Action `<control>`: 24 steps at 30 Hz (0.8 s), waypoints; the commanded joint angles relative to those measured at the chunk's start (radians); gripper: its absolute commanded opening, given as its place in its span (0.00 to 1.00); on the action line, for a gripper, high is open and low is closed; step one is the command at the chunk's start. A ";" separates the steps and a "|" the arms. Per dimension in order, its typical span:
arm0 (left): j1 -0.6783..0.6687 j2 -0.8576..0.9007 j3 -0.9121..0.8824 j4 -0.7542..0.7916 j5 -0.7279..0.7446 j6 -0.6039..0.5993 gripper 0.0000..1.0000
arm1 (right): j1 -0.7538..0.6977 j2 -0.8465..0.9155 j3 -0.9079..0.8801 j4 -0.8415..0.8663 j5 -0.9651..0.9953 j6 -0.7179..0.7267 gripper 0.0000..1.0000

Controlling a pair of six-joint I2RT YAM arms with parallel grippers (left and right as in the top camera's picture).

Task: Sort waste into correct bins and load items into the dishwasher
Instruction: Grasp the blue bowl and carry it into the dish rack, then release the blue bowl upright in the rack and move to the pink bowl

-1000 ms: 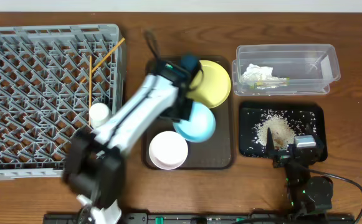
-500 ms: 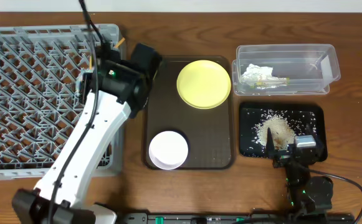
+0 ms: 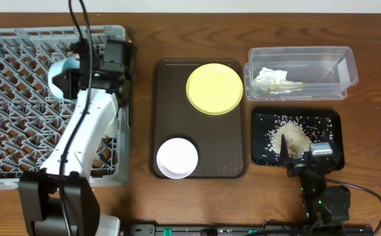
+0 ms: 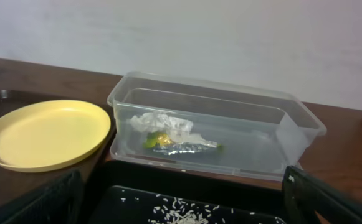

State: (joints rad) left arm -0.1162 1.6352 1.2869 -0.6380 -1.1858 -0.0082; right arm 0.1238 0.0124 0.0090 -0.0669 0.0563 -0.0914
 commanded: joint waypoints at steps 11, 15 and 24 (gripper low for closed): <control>0.079 0.200 0.005 0.230 0.034 0.322 0.06 | -0.006 -0.006 -0.003 0.000 0.003 -0.007 0.99; 0.078 0.226 0.005 0.238 0.033 0.326 0.06 | -0.006 -0.006 -0.004 0.000 0.003 -0.007 0.99; 0.082 0.225 0.005 0.341 -0.068 0.426 0.06 | -0.006 -0.006 -0.004 0.000 0.003 -0.007 0.99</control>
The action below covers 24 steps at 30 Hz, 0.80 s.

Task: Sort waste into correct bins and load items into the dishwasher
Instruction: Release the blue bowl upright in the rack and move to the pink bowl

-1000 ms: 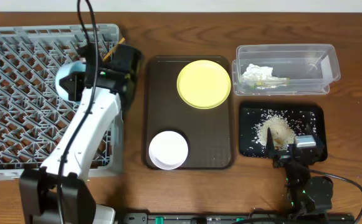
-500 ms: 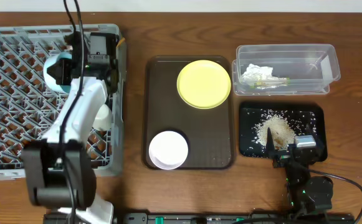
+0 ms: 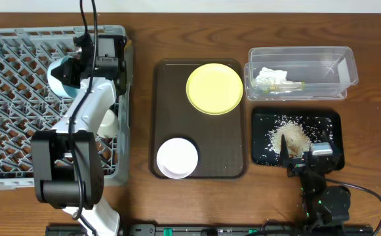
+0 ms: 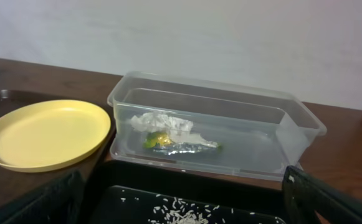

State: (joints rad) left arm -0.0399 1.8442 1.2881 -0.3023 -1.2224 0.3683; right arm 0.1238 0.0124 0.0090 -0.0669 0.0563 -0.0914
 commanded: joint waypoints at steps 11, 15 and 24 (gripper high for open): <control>-0.032 0.017 0.004 -0.098 -0.027 -0.058 0.06 | -0.006 -0.006 -0.004 0.000 0.003 -0.007 0.99; -0.082 0.016 0.004 -0.113 -0.028 -0.060 0.06 | -0.006 -0.006 -0.004 0.000 0.003 -0.007 0.99; -0.244 -0.071 0.004 -0.297 0.054 -0.254 0.45 | -0.006 -0.006 -0.004 0.000 0.003 -0.007 0.99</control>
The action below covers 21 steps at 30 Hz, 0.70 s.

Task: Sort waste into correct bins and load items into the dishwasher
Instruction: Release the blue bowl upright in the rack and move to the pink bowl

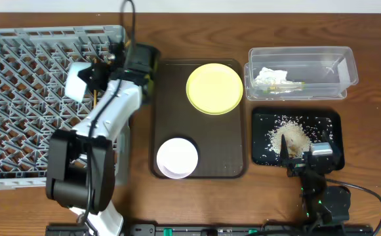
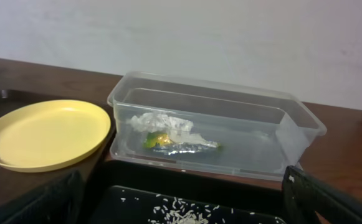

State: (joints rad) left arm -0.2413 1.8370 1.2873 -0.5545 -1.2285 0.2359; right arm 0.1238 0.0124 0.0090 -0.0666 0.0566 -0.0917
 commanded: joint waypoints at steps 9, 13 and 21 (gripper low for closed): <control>-0.108 -0.312 0.037 -0.329 0.675 -0.303 0.67 | -0.006 -0.006 -0.003 -0.001 0.003 -0.007 0.99; -0.135 -0.457 0.042 -0.396 1.002 -0.379 0.67 | -0.006 -0.006 -0.004 -0.001 0.003 -0.007 0.99; -0.143 -0.535 0.037 -0.551 1.352 -0.501 0.64 | -0.006 -0.006 -0.004 -0.001 0.003 -0.007 0.99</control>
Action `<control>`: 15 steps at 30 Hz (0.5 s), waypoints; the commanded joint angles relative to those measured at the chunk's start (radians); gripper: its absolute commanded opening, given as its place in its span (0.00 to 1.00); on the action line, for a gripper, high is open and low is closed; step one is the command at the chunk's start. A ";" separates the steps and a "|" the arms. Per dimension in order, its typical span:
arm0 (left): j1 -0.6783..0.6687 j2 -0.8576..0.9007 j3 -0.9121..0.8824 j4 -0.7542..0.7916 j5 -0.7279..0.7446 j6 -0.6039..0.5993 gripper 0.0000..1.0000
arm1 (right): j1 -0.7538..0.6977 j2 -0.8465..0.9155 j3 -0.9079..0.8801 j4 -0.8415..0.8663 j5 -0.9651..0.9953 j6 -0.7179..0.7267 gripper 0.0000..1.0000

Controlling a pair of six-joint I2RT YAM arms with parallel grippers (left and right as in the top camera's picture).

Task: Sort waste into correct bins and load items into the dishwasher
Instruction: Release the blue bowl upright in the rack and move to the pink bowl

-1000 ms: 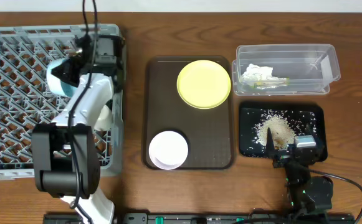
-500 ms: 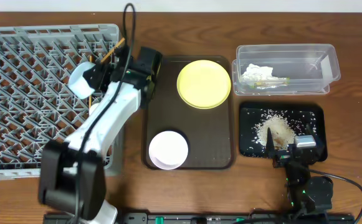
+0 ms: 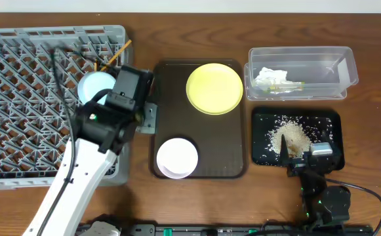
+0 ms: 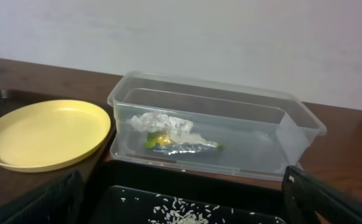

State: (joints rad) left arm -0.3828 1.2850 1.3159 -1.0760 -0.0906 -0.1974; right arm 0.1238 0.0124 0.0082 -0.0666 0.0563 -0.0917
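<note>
A light-blue bowl lies in the grey dish rack near its back right, beside orange chopsticks. My left arm's black wrist sits right against the bowl's right side. Its fingers are hidden under it, so neither their state nor any hold shows. On the brown tray rest a yellow plate and a white bowl. My right gripper stands open low over the black tray of rice, its fingers wide apart.
A clear plastic bin behind the black tray holds crumpled white paper and a foil wrapper. The rack fills the table's left side. Cables trail from both arms.
My left arm has drawn back toward the near side, its wrist now over the rack's right edge. The light-blue bowl now lies flat in the rack. The right arm has not moved.
My left gripper was at the light-blue bowl over the rack's back right corner, and stayed there at the following moment. Then the bowl was tilted further right near the chopsticks. Now it rests in the rack with the arm pulled nearer.
</note>
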 commanded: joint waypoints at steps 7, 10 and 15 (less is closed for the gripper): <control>-0.057 0.051 -0.069 -0.090 0.241 -0.097 0.61 | -0.006 -0.006 -0.003 -0.001 0.003 -0.007 0.99; -0.101 0.070 -0.139 -0.089 0.236 -0.110 0.61 | -0.006 -0.006 -0.003 -0.001 0.003 -0.007 0.99; -0.079 0.104 -0.286 -0.007 0.199 -0.161 0.60 | -0.006 -0.006 -0.003 -0.001 0.003 -0.007 0.99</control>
State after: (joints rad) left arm -0.4824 1.3712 1.0855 -1.1118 0.1272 -0.3141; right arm 0.1238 0.0124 0.0082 -0.0662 0.0563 -0.0917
